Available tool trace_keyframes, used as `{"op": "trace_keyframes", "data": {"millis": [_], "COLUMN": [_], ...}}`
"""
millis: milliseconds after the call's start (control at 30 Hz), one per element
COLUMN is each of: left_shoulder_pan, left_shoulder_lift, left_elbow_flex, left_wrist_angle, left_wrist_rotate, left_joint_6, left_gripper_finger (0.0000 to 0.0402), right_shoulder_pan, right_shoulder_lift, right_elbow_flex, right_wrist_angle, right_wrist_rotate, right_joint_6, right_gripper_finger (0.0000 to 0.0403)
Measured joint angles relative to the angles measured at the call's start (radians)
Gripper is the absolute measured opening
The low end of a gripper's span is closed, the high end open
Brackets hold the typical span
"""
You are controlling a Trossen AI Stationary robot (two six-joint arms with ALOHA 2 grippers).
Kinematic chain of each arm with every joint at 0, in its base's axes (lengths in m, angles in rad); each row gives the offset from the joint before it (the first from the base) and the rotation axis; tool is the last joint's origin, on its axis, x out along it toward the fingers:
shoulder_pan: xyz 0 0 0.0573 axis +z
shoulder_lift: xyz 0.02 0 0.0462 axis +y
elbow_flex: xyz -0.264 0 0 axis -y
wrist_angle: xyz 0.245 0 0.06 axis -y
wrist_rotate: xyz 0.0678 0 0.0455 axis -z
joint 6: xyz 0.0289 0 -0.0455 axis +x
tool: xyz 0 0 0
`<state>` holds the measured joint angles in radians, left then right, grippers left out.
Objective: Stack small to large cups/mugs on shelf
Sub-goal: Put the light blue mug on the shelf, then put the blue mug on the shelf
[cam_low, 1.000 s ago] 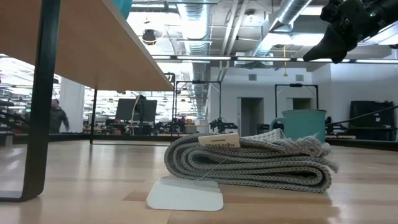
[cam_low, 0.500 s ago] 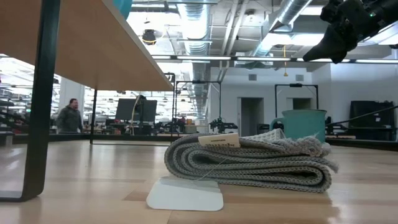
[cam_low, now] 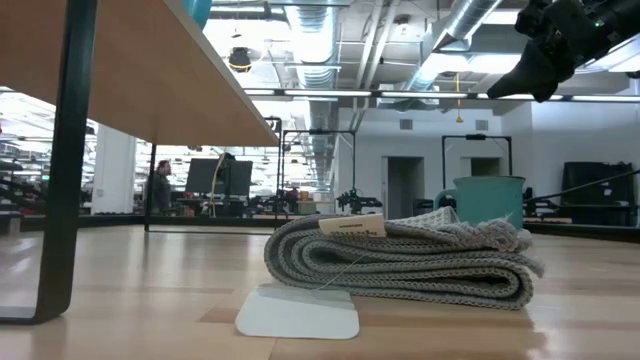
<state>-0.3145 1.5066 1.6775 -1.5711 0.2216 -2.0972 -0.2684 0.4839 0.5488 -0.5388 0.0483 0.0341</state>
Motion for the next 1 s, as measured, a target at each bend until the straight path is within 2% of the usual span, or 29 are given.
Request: {"op": "trace_keyframes", "data": {"millis": [167, 367, 500, 800, 1000], "left_shoulder_pan": [0.000, 0.000, -0.001, -0.008, -0.009], "left_shoulder_lift": [0.000, 0.000, 0.000, 0.000, -0.004], "left_elbow_flex": [0.000, 0.000, 0.000, 0.000, 0.000], "left_wrist_angle": [0.000, 0.000, 0.000, 0.009, 0.001], "left_wrist_rotate": [0.054, 0.053, 0.007, -0.001, -0.051], "left_joint_6": [-0.011, -0.011, 0.000, 0.019, 0.035], "left_gripper_finger": [0.0138, 0.0138, 0.0138, 0.0138, 0.0138], "right_shoulder_pan": [0.000, 0.000, 0.000, 0.000, 0.000], "right_shoulder_lift": [0.000, 0.000, 0.000, 0.000, 0.000], "right_elbow_flex": [0.000, 0.000, 0.000, 0.000, 0.000], "right_wrist_angle": [0.000, 0.000, 0.000, 0.001, 0.001], "right_wrist_rotate": [0.000, 0.000, 0.000, 0.000, 0.000], "right_joint_6": [0.000, -0.007, -0.008, -0.008, -0.008], "right_gripper_finger": [0.0024, 0.0024, 0.0024, 0.0024, 0.0024]}}
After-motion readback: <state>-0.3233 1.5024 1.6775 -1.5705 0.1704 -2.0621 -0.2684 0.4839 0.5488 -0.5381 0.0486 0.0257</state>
